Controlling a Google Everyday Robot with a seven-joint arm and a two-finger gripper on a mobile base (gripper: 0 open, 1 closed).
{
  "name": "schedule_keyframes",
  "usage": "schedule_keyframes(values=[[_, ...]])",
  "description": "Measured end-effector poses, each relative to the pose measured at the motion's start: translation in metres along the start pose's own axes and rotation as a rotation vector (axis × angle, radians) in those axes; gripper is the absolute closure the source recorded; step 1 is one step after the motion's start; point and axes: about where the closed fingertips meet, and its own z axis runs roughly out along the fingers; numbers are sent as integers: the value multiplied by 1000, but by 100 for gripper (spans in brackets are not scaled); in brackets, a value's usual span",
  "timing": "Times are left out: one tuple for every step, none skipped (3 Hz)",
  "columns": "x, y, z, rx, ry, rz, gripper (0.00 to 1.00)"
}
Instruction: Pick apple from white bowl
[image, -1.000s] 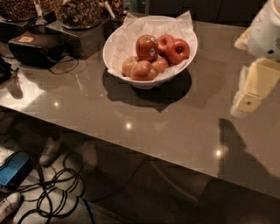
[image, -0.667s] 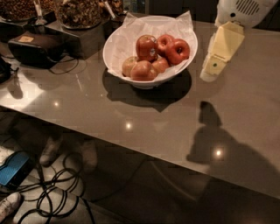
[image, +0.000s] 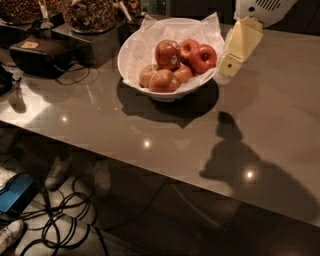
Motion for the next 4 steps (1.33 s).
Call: schedule_keyframes(values=[[-25, -8, 11, -10, -6, -16, 0], [-56, -6, 18, 19, 4, -92, 0], [-60, -9, 19, 30, -8, -91, 0], [-64, -21, 26, 6, -45, -11, 0]])
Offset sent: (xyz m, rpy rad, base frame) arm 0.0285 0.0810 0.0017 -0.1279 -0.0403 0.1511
